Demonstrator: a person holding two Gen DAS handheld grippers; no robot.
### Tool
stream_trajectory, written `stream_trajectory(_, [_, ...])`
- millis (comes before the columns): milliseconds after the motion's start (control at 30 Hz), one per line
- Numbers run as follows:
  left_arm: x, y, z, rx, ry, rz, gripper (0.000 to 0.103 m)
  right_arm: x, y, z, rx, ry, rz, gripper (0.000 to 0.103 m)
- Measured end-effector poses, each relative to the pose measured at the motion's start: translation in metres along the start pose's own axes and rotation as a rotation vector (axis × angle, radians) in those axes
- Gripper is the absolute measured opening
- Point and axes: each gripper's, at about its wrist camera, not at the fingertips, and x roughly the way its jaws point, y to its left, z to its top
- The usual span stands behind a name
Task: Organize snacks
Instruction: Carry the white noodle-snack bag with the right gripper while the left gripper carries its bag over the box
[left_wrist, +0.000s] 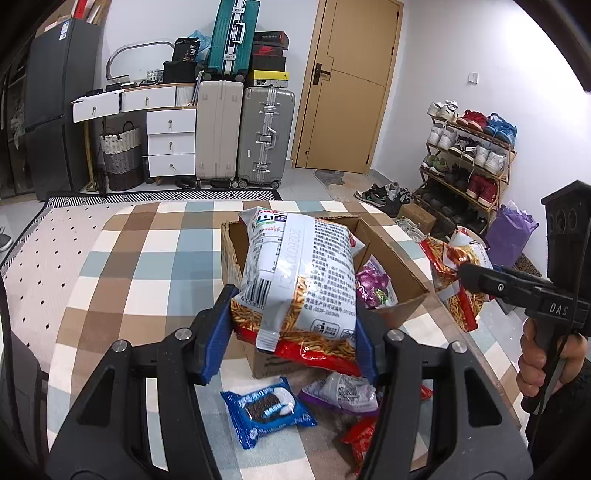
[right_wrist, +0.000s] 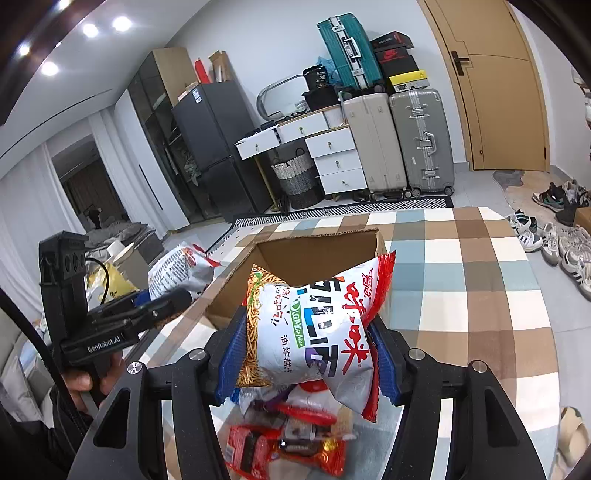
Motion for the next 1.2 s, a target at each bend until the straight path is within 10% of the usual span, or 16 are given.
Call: stream_trajectory(1200, [0.107,0.004,0.013,0.024,0.102,0.036,0.054,0.085,0.014,0.032,-0.026,0.081,-0.084,0.061])
